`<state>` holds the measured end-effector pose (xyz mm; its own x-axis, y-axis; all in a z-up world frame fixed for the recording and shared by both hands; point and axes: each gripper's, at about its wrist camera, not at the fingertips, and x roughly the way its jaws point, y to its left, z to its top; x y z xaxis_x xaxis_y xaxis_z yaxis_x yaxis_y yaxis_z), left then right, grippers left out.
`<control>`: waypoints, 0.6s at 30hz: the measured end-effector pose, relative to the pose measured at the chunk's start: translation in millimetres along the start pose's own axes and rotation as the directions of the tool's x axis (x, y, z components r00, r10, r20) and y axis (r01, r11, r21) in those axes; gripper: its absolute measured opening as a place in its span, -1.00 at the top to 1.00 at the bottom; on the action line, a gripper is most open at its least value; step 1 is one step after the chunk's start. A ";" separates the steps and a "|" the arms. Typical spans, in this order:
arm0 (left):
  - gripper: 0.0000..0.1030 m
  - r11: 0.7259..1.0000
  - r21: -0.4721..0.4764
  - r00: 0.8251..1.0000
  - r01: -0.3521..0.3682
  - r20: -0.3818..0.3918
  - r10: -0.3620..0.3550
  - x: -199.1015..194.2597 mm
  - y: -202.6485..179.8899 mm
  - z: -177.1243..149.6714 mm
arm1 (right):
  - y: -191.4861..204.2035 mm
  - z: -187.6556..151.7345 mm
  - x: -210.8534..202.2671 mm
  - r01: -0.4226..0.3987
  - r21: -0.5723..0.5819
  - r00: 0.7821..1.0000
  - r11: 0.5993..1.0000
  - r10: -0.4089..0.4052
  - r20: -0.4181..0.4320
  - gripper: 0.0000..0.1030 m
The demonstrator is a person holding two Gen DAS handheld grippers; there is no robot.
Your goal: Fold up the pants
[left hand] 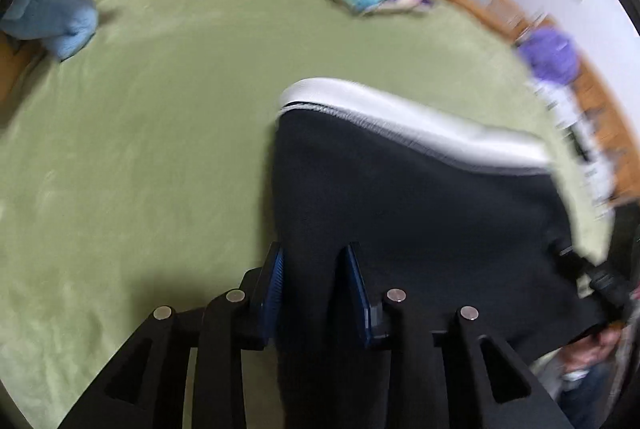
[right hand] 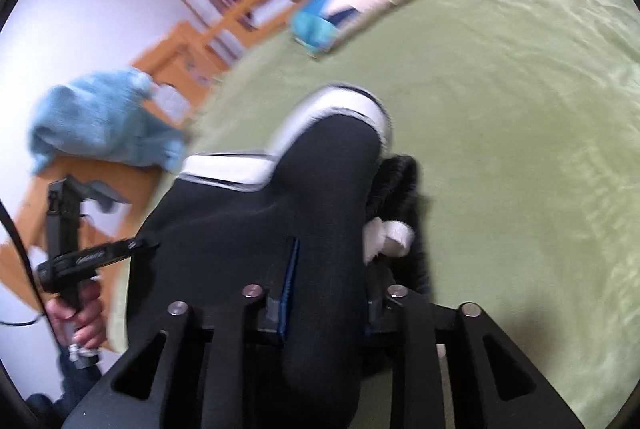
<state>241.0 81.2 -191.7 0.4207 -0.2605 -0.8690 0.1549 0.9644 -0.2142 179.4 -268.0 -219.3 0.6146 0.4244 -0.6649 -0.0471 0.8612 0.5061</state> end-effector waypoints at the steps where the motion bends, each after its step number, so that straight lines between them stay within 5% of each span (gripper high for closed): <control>1: 0.44 1.000 0.010 1.000 -0.008 0.014 0.008 -1.9 -1.5 -5.4 | -7.2 2.1 3.4 0.010 0.017 1.000 1.000 -0.010 -0.029 0.33; 4: 0.12 0.999 0.040 0.998 0.035 0.046 -0.037 -22.8 -9.9 -21.4 | -15.7 -0.2 -14.5 0.025 0.062 0.997 0.998 -0.020 -0.072 0.28; 6: -0.24 0.996 0.072 0.995 0.056 0.083 -0.062 -40.6 -18.0 -33.3 | -5.5 -7.2 -45.1 0.071 0.015 0.997 0.997 -0.070 -0.024 0.13; 13: -0.24 0.996 0.045 0.994 0.071 0.081 -0.075 -64.1 -10.8 -77.0 | 36.9 -53.3 -105.2 0.015 -0.153 0.999 0.988 -0.009 0.040 -0.10; 18: -0.24 0.995 -0.012 0.994 0.094 0.049 -0.094 -57.0 -4.3 -101.2 | 58.5 -90.1 -90.0 0.143 -0.297 0.990 0.944 -0.135 0.046 -0.19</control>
<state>125.9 96.4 -186.4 0.4473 -0.3514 -0.8225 0.1834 0.9361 -0.3003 50.4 -230.6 -179.3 0.6506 0.2906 -0.7016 -0.1902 0.9568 0.2200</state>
